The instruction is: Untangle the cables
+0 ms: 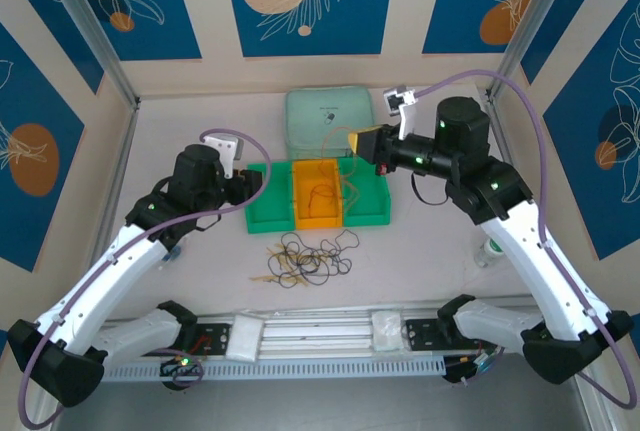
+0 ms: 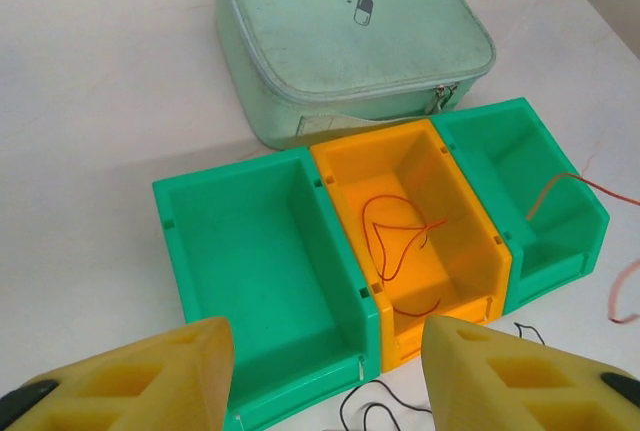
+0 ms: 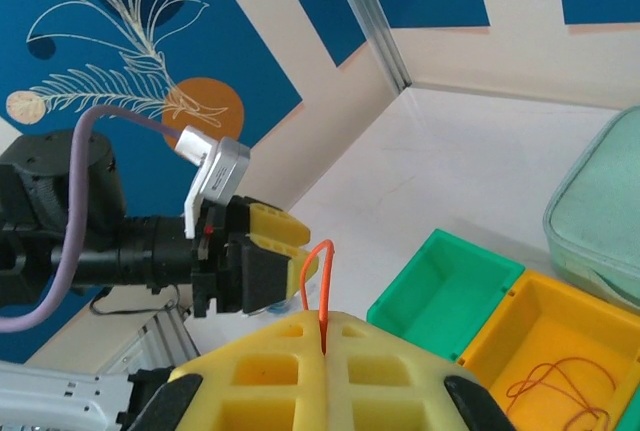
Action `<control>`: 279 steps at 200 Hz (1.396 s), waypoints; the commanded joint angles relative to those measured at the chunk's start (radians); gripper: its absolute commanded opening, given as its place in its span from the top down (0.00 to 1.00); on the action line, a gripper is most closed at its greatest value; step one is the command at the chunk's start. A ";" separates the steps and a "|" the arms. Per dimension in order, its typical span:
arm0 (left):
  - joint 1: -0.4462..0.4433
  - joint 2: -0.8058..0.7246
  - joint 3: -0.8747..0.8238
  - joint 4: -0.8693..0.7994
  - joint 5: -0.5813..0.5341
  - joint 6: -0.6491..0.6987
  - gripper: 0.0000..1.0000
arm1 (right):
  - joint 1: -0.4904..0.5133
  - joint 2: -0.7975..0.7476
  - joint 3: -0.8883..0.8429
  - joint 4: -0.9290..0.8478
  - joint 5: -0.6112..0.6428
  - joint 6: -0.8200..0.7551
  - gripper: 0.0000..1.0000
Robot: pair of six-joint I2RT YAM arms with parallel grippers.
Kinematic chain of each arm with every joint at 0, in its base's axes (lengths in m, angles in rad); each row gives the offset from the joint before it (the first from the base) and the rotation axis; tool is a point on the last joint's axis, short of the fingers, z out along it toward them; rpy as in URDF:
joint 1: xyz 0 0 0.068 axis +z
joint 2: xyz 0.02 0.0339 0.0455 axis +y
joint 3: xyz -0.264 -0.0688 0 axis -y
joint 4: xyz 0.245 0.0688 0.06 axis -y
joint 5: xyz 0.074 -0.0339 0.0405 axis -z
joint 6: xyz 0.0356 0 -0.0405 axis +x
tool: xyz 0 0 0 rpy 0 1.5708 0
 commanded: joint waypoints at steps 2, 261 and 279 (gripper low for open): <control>0.011 -0.026 -0.018 -0.027 -0.010 0.022 0.48 | 0.006 0.024 0.040 0.047 0.011 -0.017 1.00; 0.014 -0.044 -0.072 -0.042 0.000 0.068 0.45 | 0.073 0.595 0.126 -0.184 0.308 -0.208 1.00; 0.014 -0.045 -0.073 -0.044 0.004 0.065 0.45 | 0.093 0.646 0.159 -0.227 0.371 -0.217 1.00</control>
